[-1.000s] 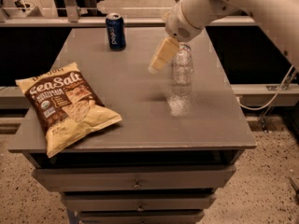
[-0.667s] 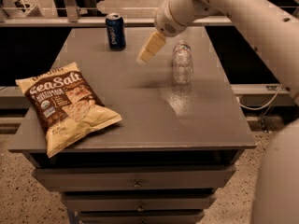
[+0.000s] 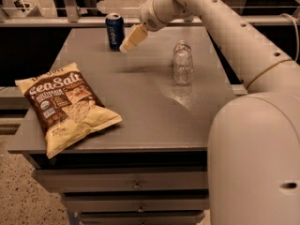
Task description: Move pepsi can near brown chip bag
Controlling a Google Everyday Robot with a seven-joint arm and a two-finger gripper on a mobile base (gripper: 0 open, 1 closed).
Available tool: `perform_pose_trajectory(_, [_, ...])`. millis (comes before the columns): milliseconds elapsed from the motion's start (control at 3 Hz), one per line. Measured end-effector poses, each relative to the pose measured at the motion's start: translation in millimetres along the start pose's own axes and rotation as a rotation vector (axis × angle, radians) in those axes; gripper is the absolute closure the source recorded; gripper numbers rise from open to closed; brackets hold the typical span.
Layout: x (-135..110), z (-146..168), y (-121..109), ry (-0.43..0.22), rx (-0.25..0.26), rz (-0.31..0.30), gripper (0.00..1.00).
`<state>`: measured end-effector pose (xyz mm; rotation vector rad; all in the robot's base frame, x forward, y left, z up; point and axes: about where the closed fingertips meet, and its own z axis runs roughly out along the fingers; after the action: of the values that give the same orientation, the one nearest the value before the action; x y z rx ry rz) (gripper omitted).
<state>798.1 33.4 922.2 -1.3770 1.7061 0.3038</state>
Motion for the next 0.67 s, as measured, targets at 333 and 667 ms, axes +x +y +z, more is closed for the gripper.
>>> perform_pose_trajectory(333, [-13.8, 29.7, -10.7, -0.070, -0.006, 0.033, 0.00])
perform_pose_trajectory(667, [-21.3, 53.7, -17.0, -0.121, -0.017, 0.070, 0.00])
